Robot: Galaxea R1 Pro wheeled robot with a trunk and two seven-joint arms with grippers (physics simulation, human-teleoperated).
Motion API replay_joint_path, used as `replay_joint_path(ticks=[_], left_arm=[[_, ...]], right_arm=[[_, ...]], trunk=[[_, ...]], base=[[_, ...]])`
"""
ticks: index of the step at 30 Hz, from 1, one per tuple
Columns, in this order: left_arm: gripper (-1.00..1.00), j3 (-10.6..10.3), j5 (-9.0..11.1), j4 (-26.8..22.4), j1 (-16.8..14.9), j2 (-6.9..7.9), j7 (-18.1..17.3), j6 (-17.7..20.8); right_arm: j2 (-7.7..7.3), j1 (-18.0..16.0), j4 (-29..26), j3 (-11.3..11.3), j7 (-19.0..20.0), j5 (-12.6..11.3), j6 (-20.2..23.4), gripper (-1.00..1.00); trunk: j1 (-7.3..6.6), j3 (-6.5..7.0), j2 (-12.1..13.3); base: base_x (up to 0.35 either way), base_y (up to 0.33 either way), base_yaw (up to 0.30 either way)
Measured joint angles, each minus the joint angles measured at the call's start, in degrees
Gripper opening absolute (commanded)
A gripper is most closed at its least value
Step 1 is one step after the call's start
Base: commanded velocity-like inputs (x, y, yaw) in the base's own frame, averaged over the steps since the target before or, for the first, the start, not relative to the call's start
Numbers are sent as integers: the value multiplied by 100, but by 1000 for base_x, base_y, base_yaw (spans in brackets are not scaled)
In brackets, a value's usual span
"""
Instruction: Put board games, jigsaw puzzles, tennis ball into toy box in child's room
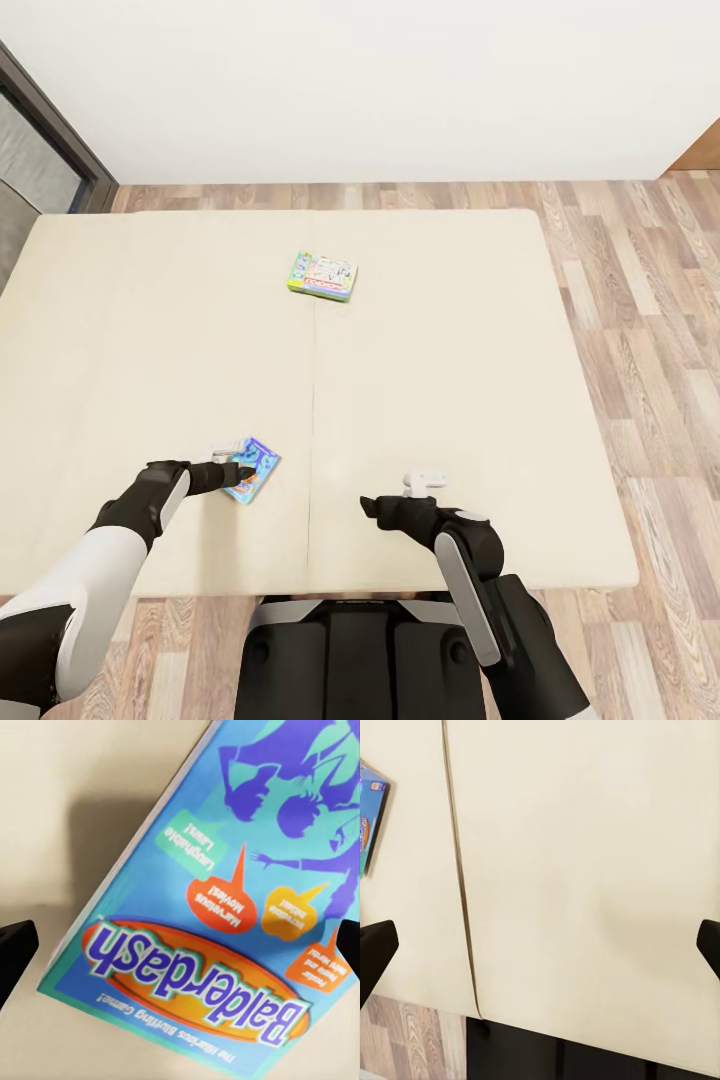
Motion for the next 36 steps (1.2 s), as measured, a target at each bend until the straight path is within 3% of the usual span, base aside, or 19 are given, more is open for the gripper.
replay_joint_path(ticks=[36], left_arm=[[100, -3, 15, 1, 2, 45, -74, -55]], right_arm=[[1, 0, -5, 1, 0, 4, 0, 100]], trunk=[[1, 0, 0]], base=[[-7, -51, 0]])
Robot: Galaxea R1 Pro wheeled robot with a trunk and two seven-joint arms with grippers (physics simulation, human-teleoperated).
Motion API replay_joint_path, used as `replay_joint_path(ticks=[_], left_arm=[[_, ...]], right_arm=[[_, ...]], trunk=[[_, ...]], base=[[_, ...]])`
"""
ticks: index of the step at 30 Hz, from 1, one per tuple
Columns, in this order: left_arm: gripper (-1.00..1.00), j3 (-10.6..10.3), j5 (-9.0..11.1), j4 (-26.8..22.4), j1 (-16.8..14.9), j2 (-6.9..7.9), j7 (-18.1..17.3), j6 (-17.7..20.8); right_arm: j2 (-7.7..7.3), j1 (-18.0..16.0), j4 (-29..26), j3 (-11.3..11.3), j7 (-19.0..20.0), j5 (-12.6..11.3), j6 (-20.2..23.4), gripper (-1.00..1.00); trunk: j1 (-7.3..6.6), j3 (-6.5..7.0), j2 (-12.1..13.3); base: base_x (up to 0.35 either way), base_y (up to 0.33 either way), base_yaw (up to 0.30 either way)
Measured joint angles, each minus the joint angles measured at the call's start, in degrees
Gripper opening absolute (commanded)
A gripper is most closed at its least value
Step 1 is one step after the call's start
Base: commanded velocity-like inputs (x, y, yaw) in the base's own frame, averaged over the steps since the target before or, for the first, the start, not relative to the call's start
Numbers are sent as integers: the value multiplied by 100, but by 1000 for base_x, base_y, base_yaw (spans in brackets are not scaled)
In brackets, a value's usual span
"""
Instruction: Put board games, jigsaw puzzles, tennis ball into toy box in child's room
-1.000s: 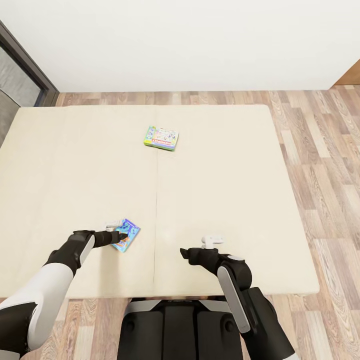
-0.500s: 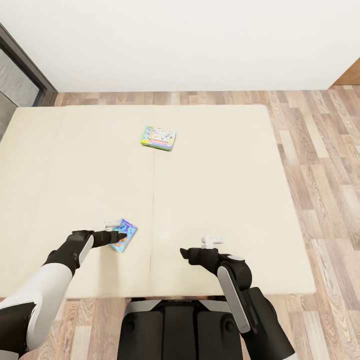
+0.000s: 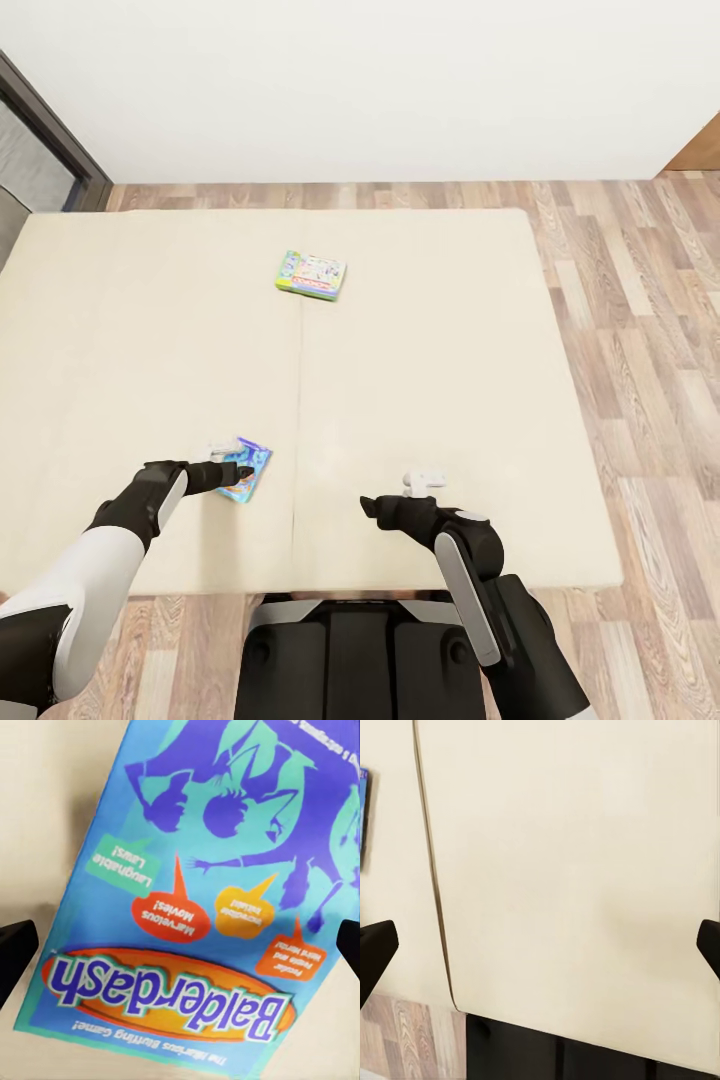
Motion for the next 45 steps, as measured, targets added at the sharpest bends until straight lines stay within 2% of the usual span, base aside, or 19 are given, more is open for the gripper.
replay_joint_path(ticks=[45], left_arm=[[100, -3, 21, 1, -1, -8, -1, -47]], right_arm=[[9, 0, -1, 7, -9, 0, 9, 100]], trunk=[[-1, 0, 0]], base=[[-14, -33, 0]])
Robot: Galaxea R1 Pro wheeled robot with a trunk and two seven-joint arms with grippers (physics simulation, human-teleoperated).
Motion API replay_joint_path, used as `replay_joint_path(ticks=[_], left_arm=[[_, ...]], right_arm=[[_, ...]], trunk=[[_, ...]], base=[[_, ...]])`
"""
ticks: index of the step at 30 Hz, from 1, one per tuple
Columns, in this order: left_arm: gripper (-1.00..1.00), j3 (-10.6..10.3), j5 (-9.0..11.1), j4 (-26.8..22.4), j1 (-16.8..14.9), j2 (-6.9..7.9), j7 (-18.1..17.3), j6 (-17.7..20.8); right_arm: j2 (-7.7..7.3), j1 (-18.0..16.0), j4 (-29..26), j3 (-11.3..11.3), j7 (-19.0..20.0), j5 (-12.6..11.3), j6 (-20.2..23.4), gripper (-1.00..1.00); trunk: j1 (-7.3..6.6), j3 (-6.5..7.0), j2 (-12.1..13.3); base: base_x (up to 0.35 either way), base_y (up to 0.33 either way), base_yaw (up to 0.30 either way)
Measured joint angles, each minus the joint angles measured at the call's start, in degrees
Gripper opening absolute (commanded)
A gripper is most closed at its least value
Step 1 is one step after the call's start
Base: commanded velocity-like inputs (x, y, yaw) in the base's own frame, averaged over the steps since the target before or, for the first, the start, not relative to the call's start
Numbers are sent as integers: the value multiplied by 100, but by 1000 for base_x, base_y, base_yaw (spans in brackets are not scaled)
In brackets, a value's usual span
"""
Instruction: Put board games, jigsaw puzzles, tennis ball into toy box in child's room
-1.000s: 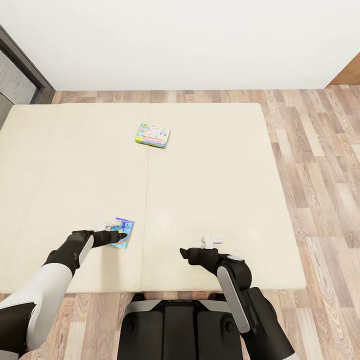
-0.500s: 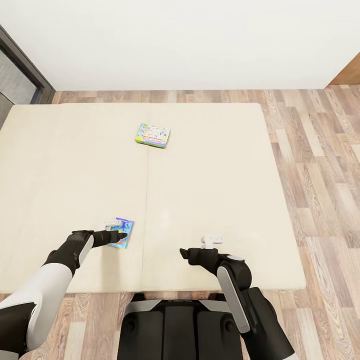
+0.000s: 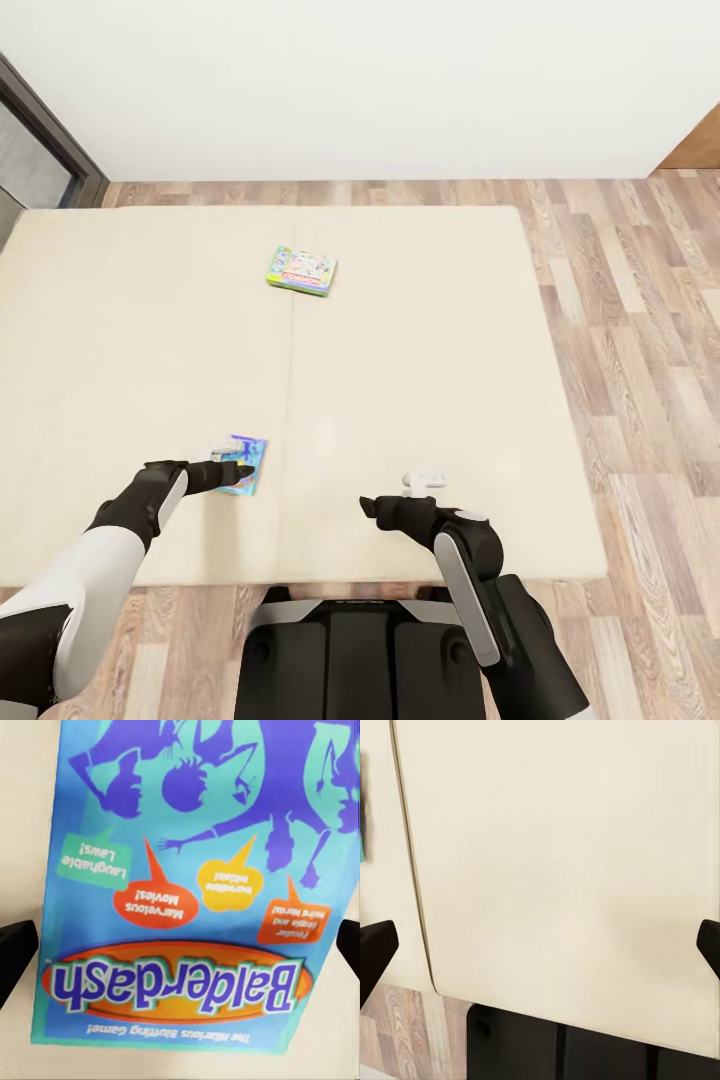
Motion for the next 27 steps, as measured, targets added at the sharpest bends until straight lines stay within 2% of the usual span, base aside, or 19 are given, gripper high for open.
replay_joint_path(ticks=[6, 21, 27], left_arm=[[100, 6, 9, -1, 3, -1, -6, 2], [100, 24, 12, -35, 3, -1, -1, -2], [100, 25, -5, -44, -1, -5, 17, -140]], right_arm=[[0, 0, 1, 1, 0, 0, -1, 100], [-1, 0, 3, 1, 0, 0, -1, 100], [3, 0, 10, 1, 0, 2, -4, 100]], trunk=[[0, 0, 0], [0, 0, 0], [0, 0, 0]], base=[[0, -97, 0], [0, -5, 0], [0, 0, 0]])
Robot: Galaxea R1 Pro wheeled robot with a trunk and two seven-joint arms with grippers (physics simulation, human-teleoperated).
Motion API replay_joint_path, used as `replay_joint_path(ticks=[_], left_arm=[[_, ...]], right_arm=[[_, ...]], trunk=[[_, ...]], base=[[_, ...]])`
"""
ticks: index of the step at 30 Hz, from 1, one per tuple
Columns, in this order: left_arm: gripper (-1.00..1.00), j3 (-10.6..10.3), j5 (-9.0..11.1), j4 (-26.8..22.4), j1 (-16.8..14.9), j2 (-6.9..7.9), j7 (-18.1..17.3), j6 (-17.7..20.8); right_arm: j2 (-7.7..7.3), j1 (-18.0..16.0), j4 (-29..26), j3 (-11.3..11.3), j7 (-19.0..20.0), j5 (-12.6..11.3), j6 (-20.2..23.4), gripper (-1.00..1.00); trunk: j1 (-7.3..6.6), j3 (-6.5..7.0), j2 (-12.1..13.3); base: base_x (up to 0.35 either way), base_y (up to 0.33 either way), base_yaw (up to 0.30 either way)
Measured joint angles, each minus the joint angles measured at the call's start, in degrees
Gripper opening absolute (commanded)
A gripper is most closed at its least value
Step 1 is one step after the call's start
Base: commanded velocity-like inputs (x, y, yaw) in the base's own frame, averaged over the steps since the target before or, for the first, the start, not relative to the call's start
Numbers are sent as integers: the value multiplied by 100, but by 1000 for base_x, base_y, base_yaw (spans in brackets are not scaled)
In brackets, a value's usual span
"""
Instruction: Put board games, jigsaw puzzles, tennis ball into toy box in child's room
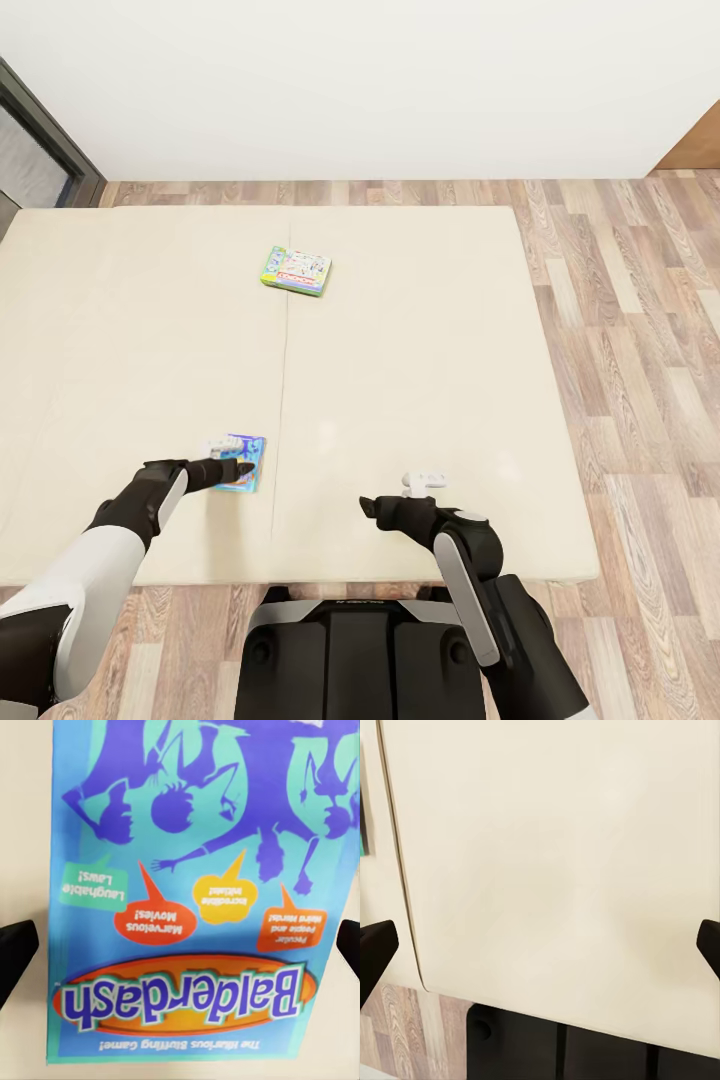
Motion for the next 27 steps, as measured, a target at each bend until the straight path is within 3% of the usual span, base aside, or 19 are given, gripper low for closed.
replay_joint_path(ticks=[27], left_arm=[[100, 25, 7, -1, -37, -17, 76, -224]], right_arm=[[3, 0, 26, 3, 0, 7, -4, 100]], trunk=[[0, 0, 0]], base=[[0, 0, 0]])
